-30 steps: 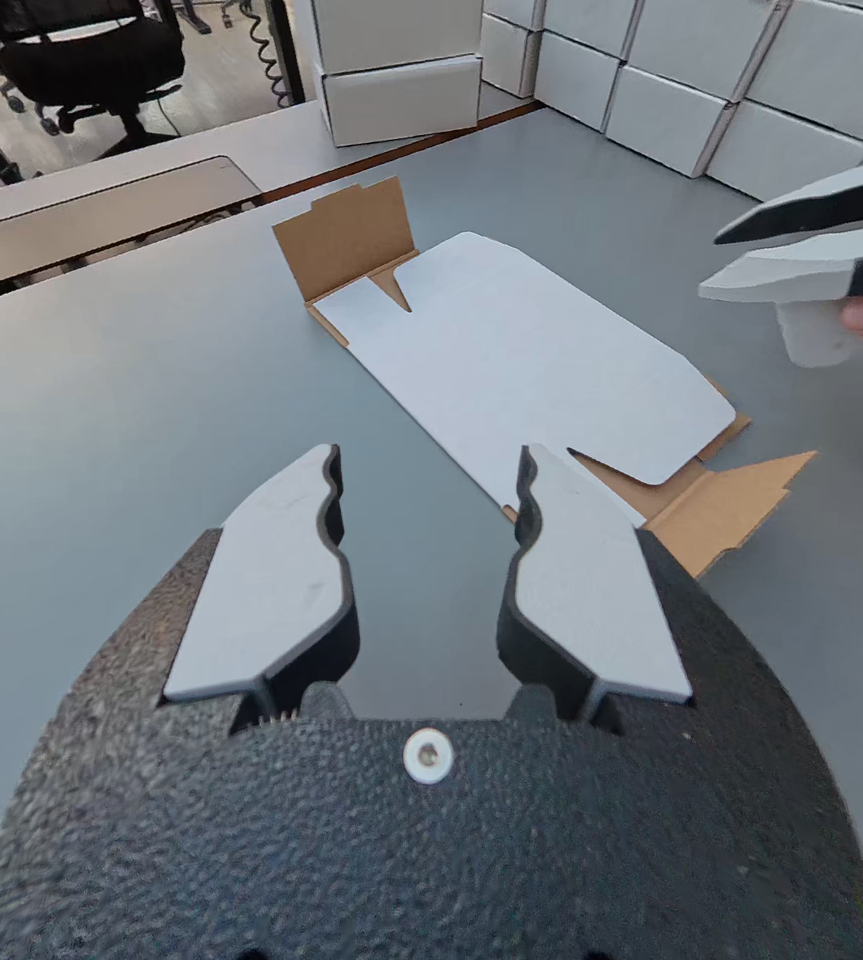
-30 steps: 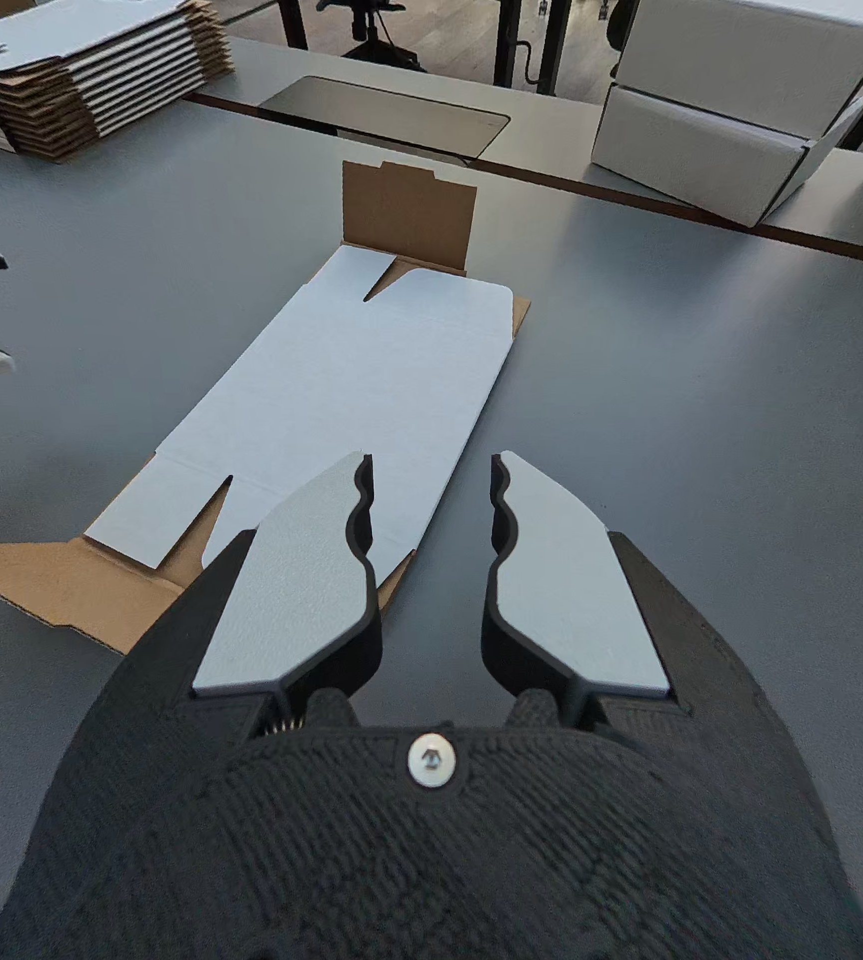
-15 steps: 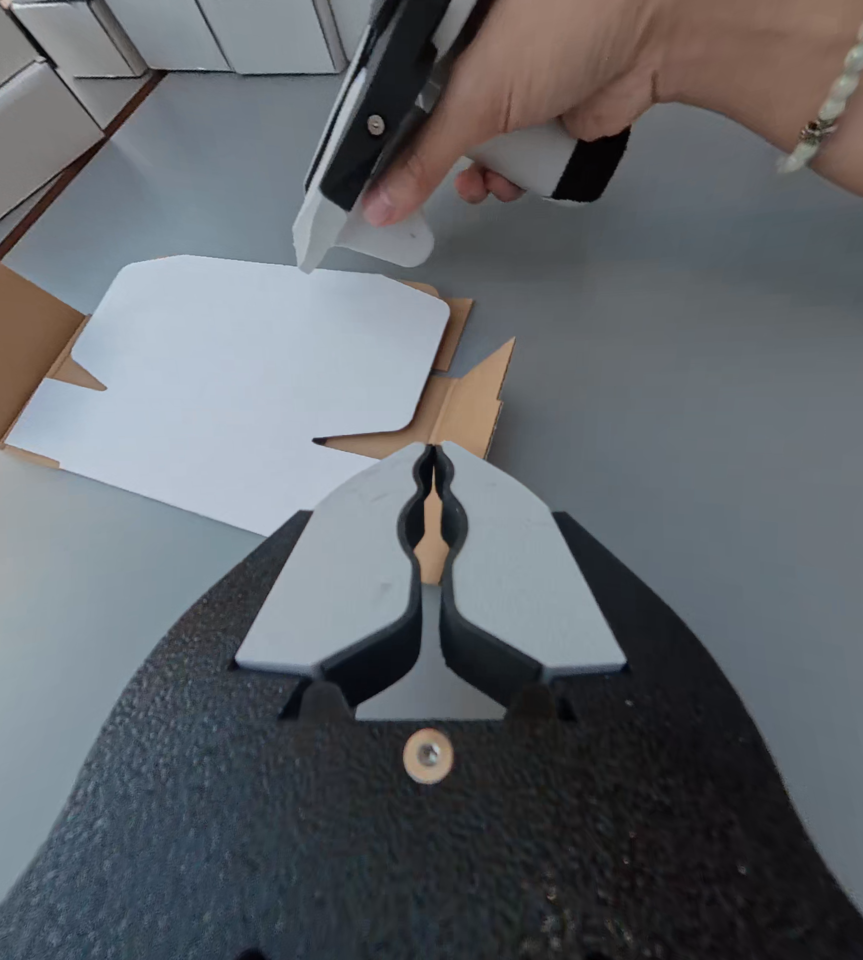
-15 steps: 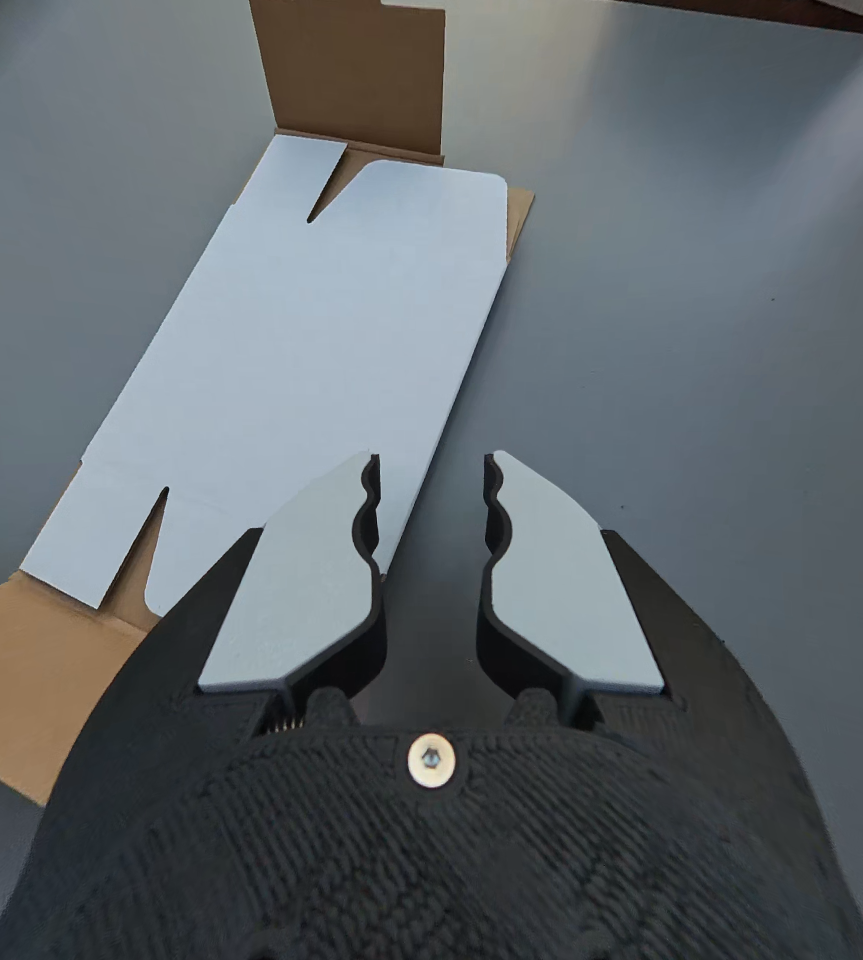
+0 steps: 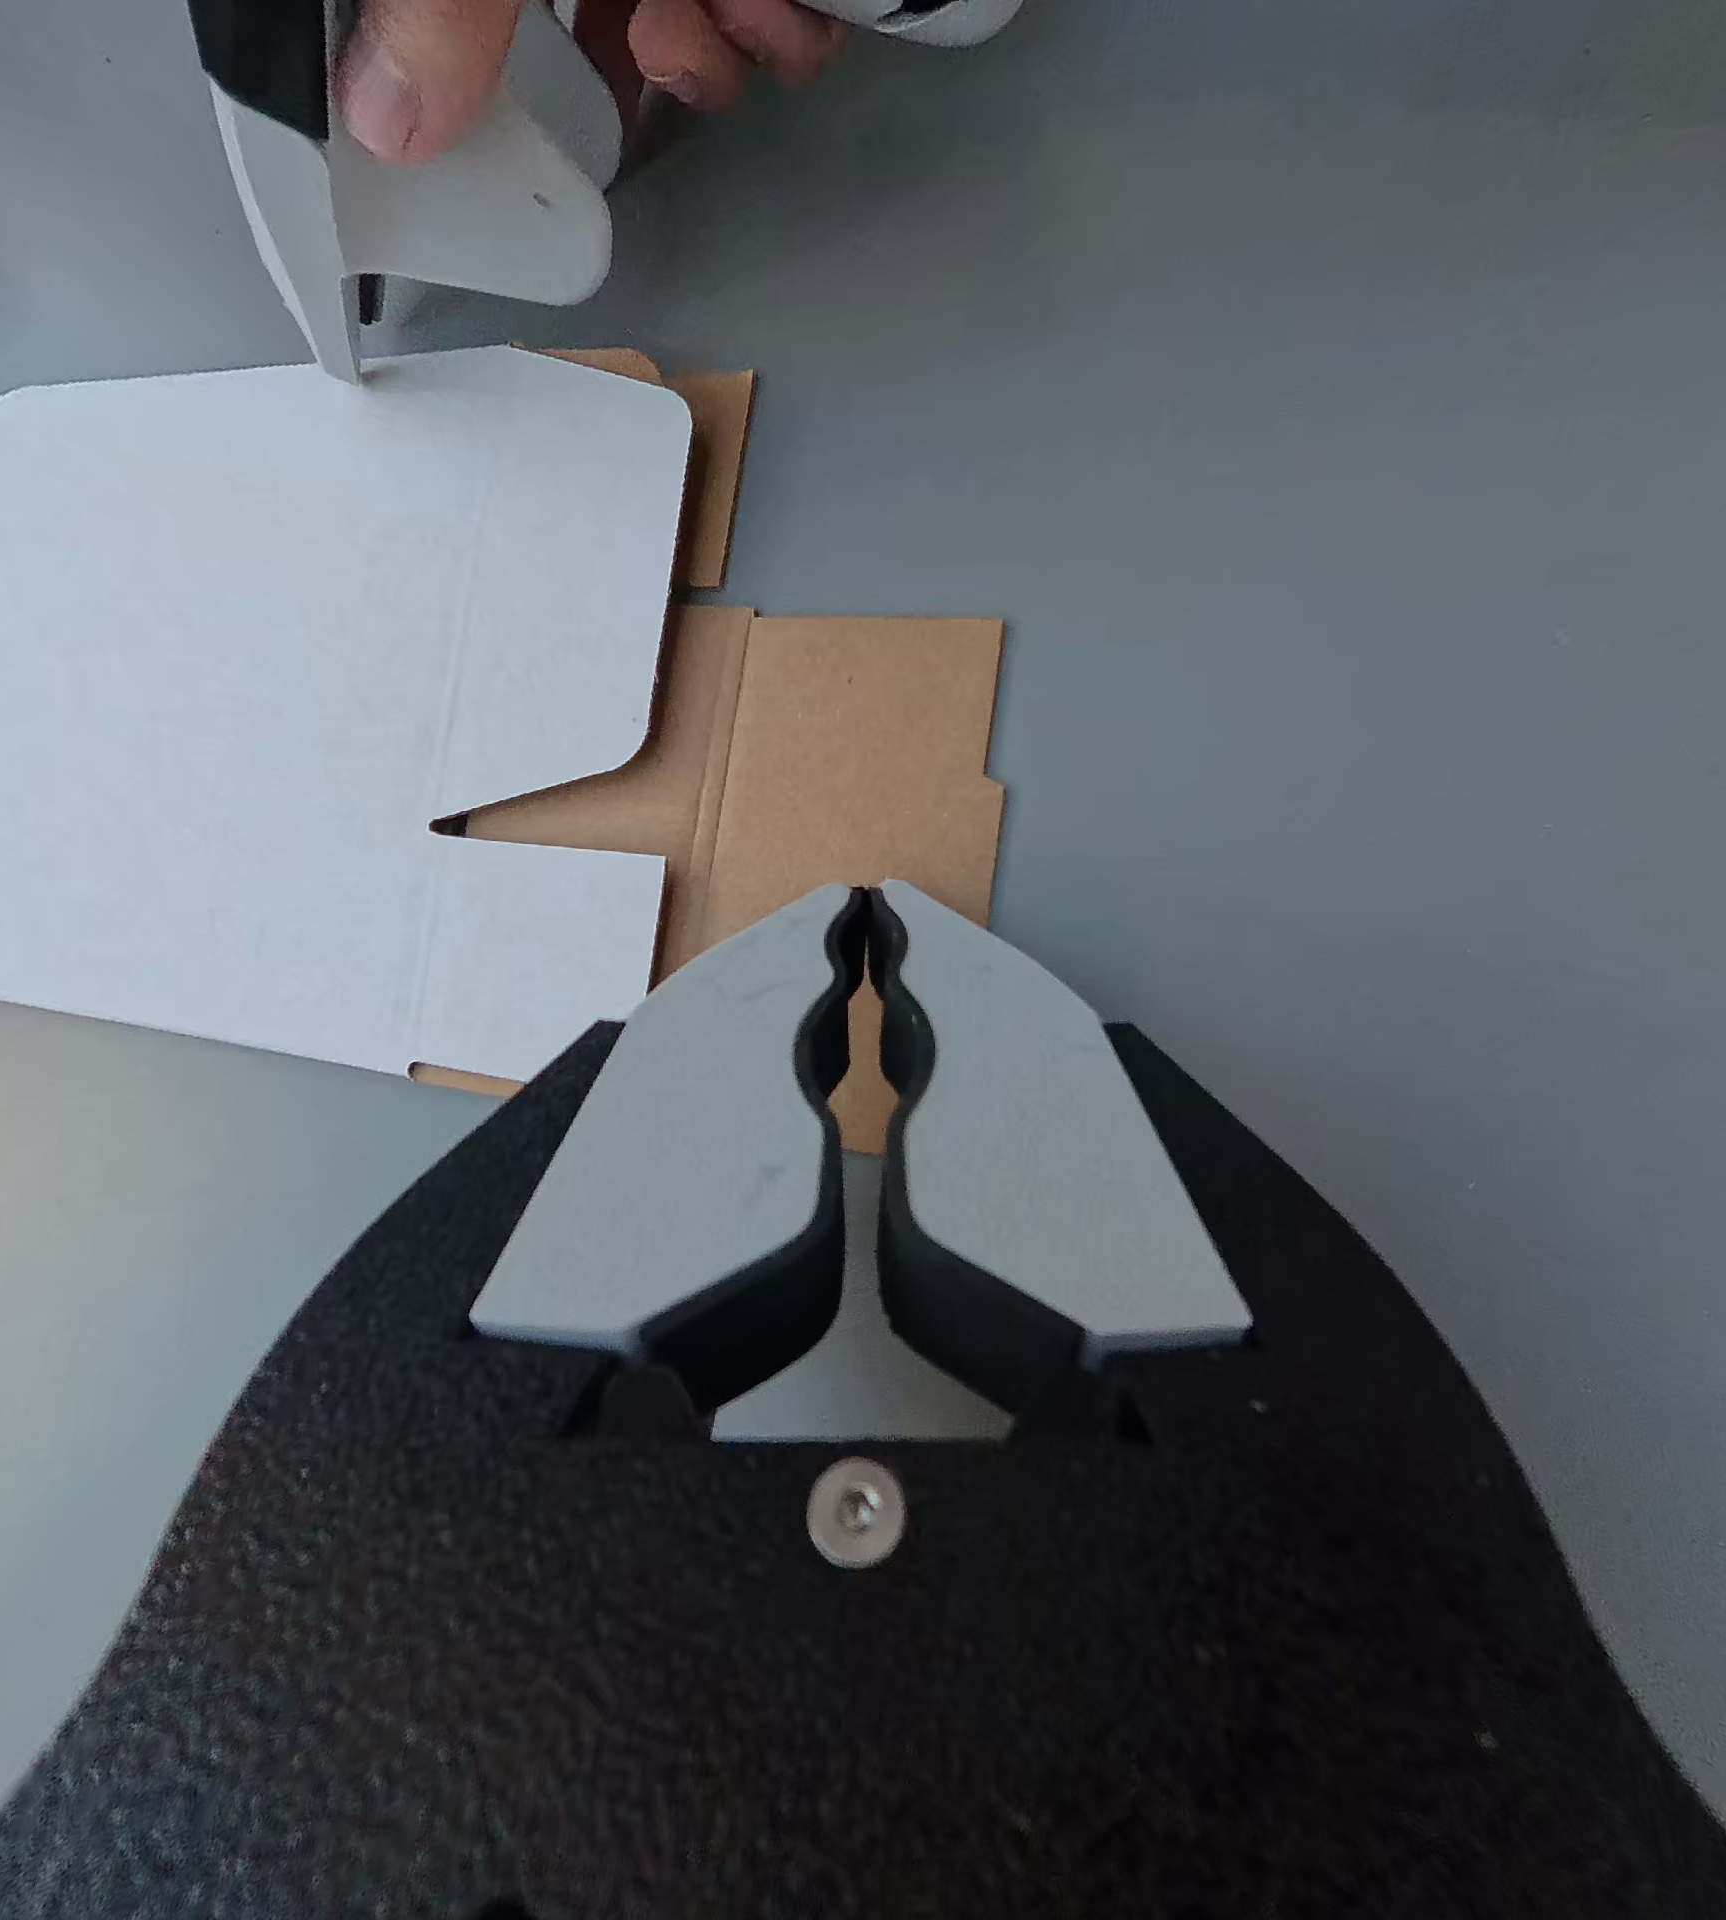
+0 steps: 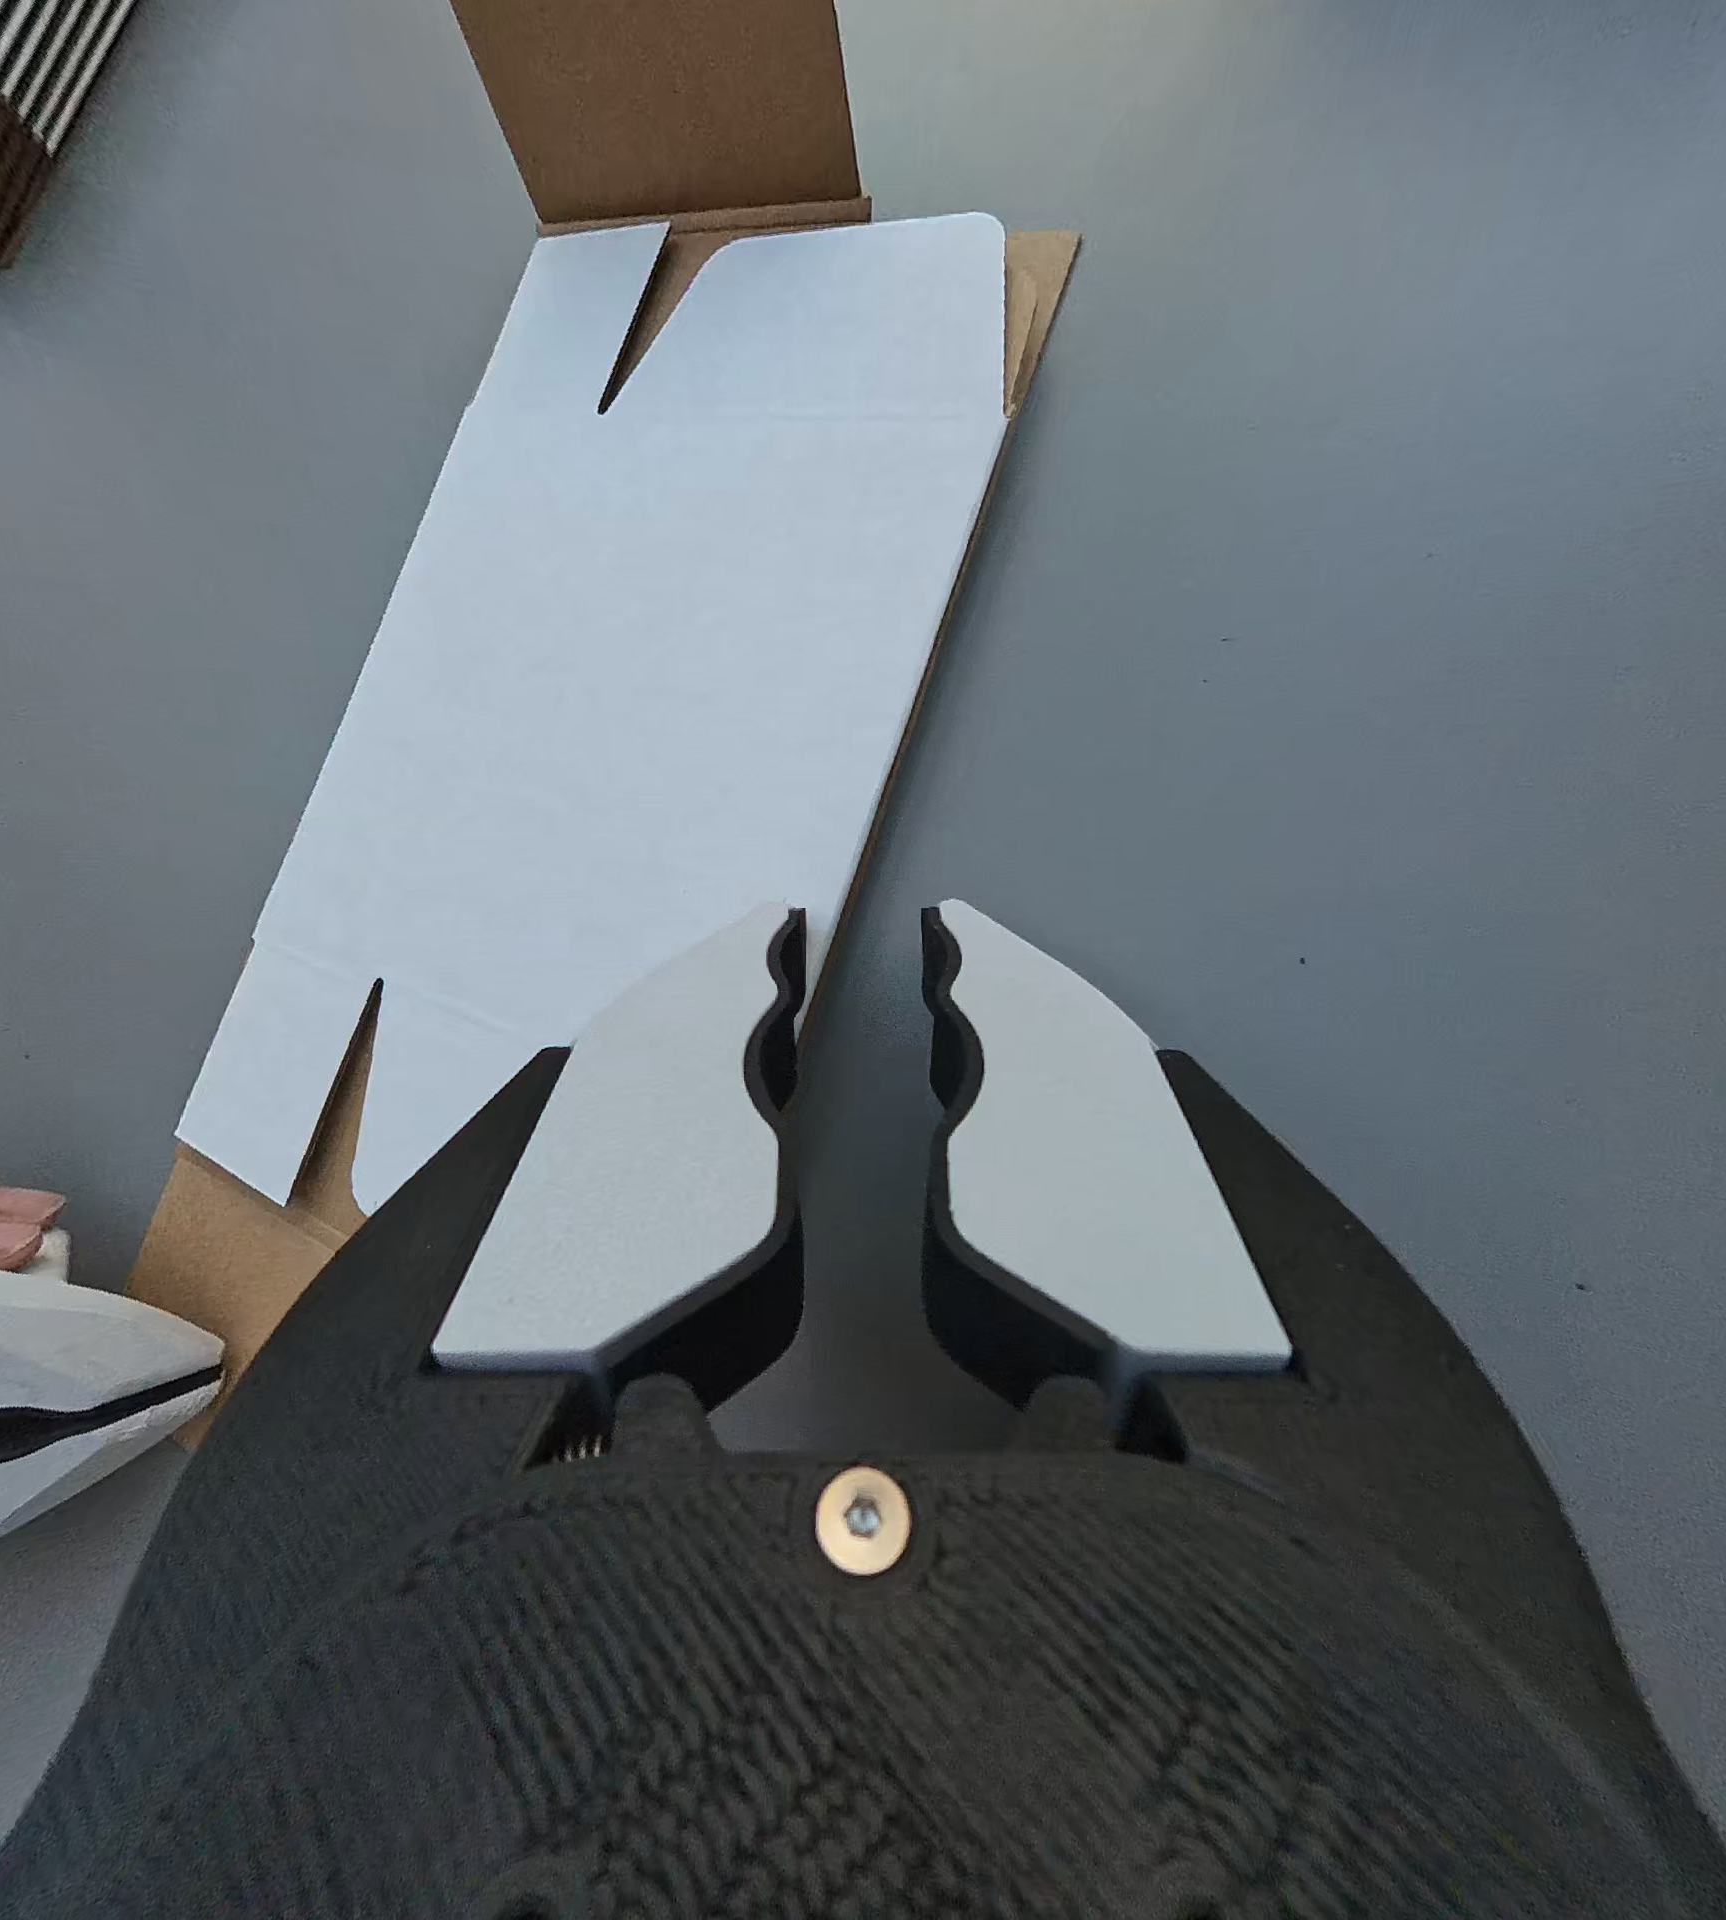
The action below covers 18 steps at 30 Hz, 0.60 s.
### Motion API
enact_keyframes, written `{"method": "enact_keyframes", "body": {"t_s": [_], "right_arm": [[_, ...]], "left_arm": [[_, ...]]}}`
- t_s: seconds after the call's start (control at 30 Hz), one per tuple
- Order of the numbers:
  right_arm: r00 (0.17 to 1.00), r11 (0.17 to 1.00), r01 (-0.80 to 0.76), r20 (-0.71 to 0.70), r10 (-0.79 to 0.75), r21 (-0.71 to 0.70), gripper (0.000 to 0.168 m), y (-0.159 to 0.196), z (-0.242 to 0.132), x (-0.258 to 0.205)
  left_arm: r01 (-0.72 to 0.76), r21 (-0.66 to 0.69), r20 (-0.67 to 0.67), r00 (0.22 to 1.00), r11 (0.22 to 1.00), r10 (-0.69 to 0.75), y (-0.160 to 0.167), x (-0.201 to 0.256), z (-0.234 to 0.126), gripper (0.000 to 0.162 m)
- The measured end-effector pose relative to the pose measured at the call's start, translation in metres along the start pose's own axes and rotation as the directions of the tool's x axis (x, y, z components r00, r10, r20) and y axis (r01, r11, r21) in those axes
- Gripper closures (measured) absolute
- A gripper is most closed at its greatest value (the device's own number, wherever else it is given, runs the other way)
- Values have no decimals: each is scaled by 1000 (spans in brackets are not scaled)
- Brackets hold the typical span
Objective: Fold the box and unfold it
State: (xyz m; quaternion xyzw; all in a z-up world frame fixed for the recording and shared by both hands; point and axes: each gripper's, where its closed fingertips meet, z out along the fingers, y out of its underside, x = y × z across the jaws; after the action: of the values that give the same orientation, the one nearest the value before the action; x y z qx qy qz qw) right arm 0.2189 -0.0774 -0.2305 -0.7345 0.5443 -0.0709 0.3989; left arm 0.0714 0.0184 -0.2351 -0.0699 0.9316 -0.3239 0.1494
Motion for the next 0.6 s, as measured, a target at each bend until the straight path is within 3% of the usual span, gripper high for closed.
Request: {"method": "enact_keyframes", "body": {"t_s": [0.13,0.23,0.43,0.6], "right_arm": [[997,998,-61,52,62,-23,140,1,-1,-3],[976,990,-109,180,123,-88,145,6,0,-19],[936,973,-186,277,218,-135,143,5,-3,-24],[845,956,-265,447,293,-125,159,-7,-17,-38]], "left_arm": [[-2,-6,0,1000,1000,2,0,0,0,162],[0,-3,-4,1000,1000,0,0,0,0,162],[-8,25,-13,1000,1000,9,-1,0,0,162],[-31,35,-13,999,999,31,-1,0,0,162]]}}
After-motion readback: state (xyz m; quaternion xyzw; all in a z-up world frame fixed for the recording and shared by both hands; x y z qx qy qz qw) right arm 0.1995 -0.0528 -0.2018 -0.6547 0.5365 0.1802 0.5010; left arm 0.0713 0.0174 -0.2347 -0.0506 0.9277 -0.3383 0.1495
